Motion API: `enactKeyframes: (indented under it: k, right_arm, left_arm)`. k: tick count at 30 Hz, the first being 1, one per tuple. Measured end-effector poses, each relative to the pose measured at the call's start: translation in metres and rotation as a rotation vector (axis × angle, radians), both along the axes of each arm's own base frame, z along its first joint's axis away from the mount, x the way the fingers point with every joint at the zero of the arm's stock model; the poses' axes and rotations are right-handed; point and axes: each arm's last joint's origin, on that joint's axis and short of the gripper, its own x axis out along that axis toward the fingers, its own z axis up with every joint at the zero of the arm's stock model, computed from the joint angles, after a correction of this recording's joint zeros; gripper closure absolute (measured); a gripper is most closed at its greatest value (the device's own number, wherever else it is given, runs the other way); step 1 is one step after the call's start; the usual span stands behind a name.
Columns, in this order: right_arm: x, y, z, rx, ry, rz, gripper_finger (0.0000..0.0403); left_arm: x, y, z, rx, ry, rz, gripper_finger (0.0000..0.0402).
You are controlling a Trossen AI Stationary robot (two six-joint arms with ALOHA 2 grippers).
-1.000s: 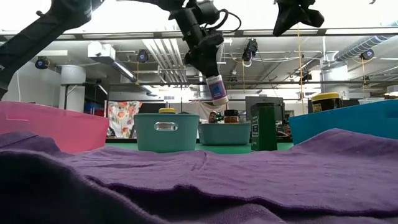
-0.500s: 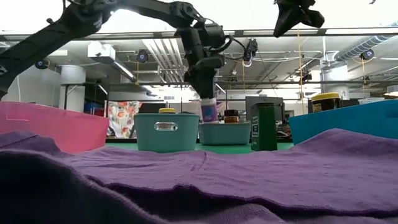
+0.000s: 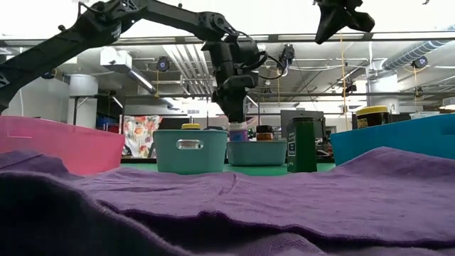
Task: Sort spices by type
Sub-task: Put the black seasoning bottle into the gray bin
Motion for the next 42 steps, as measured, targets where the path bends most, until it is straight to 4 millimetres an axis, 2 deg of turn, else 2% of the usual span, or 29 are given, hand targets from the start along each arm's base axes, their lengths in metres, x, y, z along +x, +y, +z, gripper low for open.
enactKeyframes:
  k: [6,26,42]
  right_arm:
    - [0.000,0.000,0.000,0.009,-0.004,-0.012,0.0390]
    - [0.000,0.000,0.000,0.009,-0.009,-0.032,0.0390]
    - [0.000,0.000,0.000,0.008,-0.009,-0.032,0.0390]
  left_arm:
    - [0.001,0.004,-0.007,-0.004,0.015,-0.003,0.0215]
    - [-0.002,0.016,-0.008,0.030,0.005,-0.050,0.0205]
    - [-0.003,0.015,-0.008,-0.016,-0.012,-0.048,0.0202]
